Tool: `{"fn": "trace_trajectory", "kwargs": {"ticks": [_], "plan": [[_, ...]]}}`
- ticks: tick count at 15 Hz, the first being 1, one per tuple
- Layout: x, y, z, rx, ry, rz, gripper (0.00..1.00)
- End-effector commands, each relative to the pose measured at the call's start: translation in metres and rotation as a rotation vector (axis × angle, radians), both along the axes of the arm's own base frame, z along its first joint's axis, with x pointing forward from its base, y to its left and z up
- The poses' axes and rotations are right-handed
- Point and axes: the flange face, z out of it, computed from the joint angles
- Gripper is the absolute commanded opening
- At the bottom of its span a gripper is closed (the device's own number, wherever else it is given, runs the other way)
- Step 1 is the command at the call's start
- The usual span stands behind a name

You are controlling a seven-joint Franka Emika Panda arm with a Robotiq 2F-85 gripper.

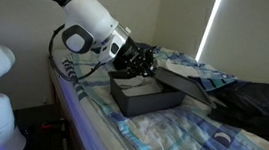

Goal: Remove the lid from the bowl and put it on the bed

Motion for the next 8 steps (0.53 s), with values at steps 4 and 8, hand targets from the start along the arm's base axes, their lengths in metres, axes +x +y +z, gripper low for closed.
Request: {"fn": "trace_trajectory", "kwargs": {"ticks": [4, 8], "plan": [[-0.018, -0.032, 0.039, 0.015, -0.122, -0.12, 0.04], [-0.036, -0.065, 0.05, 0.02, -0.165, -0.223, 0.04]]}}
